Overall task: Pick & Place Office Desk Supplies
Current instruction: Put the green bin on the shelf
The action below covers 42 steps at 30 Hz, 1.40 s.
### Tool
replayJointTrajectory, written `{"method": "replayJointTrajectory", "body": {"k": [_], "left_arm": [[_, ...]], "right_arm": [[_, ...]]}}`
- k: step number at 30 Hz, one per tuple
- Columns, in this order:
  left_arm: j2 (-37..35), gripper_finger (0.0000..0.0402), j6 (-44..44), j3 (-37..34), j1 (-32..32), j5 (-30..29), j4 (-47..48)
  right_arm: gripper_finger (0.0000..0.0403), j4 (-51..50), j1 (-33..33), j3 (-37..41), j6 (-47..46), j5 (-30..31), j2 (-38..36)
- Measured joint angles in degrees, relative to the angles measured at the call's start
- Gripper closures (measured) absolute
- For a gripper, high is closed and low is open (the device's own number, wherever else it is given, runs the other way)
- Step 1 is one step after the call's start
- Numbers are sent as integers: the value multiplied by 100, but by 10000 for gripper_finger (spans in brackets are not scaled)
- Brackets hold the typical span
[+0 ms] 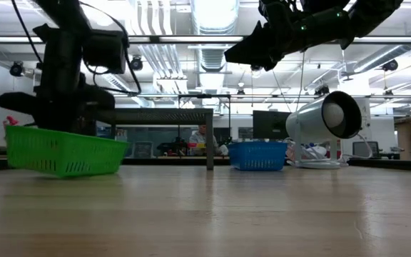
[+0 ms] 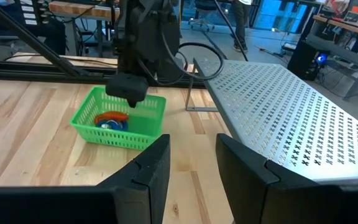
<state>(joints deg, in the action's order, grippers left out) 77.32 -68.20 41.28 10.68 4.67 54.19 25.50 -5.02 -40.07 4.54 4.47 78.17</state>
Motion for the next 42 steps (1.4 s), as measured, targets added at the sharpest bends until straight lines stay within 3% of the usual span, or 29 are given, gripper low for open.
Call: {"method": "replayJointTrajectory", "body": {"k": [16, 28, 34, 42], "left_arm": [[-265, 387, -113, 1176, -85, -94, 617], [-1243, 388, -532, 1654, -3, -951, 1491], [-1420, 388, 167, 2288, 594, -1133, 2058], [-1414, 388, 1787, 3080, 2018, -981, 2496]], "right_arm": [[275, 0, -1, 1, 0, 0, 0], [275, 0, -1, 0, 1, 0, 0], [275, 0, 0, 0, 2, 0, 0], [275, 0, -2, 2, 0, 2, 0]]}}
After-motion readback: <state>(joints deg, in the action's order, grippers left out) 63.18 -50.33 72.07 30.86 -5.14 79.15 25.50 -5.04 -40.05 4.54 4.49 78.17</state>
